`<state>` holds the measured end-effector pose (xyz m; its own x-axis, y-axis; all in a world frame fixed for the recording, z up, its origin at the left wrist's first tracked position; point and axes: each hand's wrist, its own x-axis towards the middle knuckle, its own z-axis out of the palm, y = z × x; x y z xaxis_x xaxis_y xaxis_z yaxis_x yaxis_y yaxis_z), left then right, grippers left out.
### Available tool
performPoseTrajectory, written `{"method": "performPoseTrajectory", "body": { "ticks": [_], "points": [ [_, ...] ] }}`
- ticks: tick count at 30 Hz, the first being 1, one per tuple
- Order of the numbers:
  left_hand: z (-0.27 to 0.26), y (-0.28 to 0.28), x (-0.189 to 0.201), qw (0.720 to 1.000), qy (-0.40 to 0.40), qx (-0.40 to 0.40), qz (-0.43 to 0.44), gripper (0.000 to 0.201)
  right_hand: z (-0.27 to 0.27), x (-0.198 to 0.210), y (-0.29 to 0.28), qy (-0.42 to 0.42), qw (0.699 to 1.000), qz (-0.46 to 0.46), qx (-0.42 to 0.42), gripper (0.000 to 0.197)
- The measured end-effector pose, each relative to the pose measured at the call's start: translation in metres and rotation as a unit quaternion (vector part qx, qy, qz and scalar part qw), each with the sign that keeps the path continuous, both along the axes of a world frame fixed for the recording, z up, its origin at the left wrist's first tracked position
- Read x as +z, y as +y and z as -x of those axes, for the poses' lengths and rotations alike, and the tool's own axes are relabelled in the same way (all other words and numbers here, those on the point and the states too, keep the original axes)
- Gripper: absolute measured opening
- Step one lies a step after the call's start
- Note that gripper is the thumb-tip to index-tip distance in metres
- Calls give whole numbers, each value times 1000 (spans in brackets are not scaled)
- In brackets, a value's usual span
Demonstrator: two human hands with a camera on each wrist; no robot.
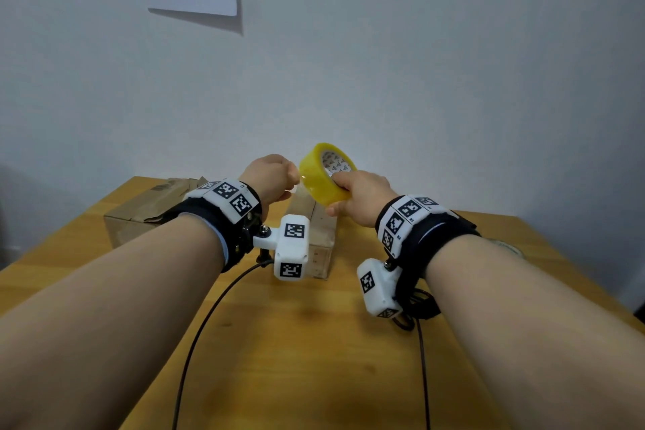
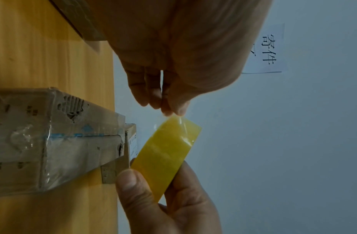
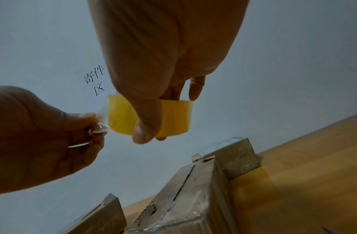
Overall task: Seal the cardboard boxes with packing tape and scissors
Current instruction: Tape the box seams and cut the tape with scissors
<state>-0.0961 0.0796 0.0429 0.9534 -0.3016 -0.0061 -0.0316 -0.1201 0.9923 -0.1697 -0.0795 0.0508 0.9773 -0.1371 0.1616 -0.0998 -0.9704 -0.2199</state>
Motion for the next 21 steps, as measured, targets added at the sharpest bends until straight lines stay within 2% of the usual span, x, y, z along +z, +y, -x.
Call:
{"method": "performPoseTrajectory", "body": {
  "ticks": [4,7,13,15,17,19,21],
  "points": [
    [0,5,0,998,18,-40,34,25,-13,-5,-1,-37,999,26,-3,18],
    [-1,7,0,994,64,-77,54,27,-19,-7,-4,-42,999,24,-2,19],
    [-3,7,-8,982,129,-59,122,19,-29,-21,-9,-39,999,2,-15,18],
    [-3,5,-7,974,167,-61,142,18,-32,-28,-10,-47,999,-11,-25,21],
    [-2,5,-6,955,242,-70,157,16,-32,-31,-11,-71,997,-12,-24,22],
    [0,6,-3,940,293,-86,152,15,-29,-30,-11,-98,995,3,-11,22],
    [0,7,-1,937,309,-102,124,20,-26,-28,-10,-112,994,11,0,23]
  ]
}}
